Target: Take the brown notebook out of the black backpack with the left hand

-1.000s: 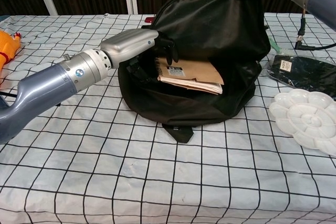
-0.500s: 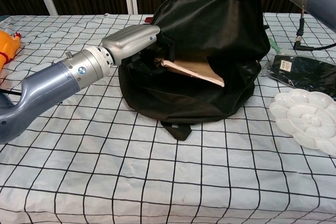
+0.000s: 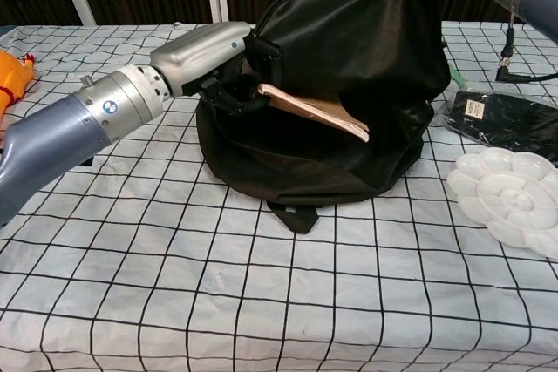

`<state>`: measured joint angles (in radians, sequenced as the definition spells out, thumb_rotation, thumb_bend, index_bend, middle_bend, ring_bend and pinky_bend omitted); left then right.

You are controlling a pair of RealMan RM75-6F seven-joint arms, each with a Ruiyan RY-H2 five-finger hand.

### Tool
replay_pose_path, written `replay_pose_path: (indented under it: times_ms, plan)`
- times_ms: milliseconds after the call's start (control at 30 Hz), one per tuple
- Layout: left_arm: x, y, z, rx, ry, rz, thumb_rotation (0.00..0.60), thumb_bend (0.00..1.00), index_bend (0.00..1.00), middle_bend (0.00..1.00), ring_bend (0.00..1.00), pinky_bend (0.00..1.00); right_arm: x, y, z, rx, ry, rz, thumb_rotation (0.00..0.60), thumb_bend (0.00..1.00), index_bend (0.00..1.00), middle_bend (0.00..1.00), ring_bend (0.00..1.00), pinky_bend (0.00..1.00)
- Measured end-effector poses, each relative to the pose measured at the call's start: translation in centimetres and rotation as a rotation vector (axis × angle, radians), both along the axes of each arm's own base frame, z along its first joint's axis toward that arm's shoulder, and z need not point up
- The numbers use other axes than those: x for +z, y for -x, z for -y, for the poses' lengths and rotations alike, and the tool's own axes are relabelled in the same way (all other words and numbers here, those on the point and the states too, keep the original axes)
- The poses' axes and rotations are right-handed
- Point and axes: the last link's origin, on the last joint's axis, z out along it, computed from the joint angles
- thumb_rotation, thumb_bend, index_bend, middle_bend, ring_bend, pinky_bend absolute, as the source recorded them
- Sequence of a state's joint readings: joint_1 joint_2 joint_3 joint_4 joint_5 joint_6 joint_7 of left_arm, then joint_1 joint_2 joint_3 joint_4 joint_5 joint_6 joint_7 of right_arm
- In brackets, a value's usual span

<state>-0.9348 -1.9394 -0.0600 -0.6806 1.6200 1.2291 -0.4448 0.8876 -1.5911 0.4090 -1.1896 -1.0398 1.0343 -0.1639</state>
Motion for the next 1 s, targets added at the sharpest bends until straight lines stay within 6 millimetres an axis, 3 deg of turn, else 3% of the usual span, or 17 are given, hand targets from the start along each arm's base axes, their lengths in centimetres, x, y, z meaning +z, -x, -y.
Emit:
replay_pose_path:
  times_ms: [333, 567, 1000]
  plan:
    - [4.3, 1.2, 1.7, 0.04, 0.053, 0.132, 0.6, 0.49, 0.59, 0.68, 0.38, 0.35, 0.4, 0.4, -0.1, -0.011, 0.01, -0.008, 0.6, 0.44, 0.75, 0.66, 0.39, 0.16]
    - [9.2, 1.3, 1.5, 0.052, 0.012, 0.199, 0.6, 0.49, 0.59, 0.68, 0.38, 0.35, 0.9, 0.6, -0.2, -0.017, 0.02, -0.016, 0.6, 0.44, 0.75, 0.66, 0.39, 0.16]
    - [19.3, -0.6, 0.4, 0.074, -0.131, 0.355, 0.6, 0.49, 0.59, 0.68, 0.38, 0.35, 0.3, 1.2, -1.8, -0.003, -0.007, -0.051, 0.6, 0.44, 0.75, 0.67, 0.39, 0.16]
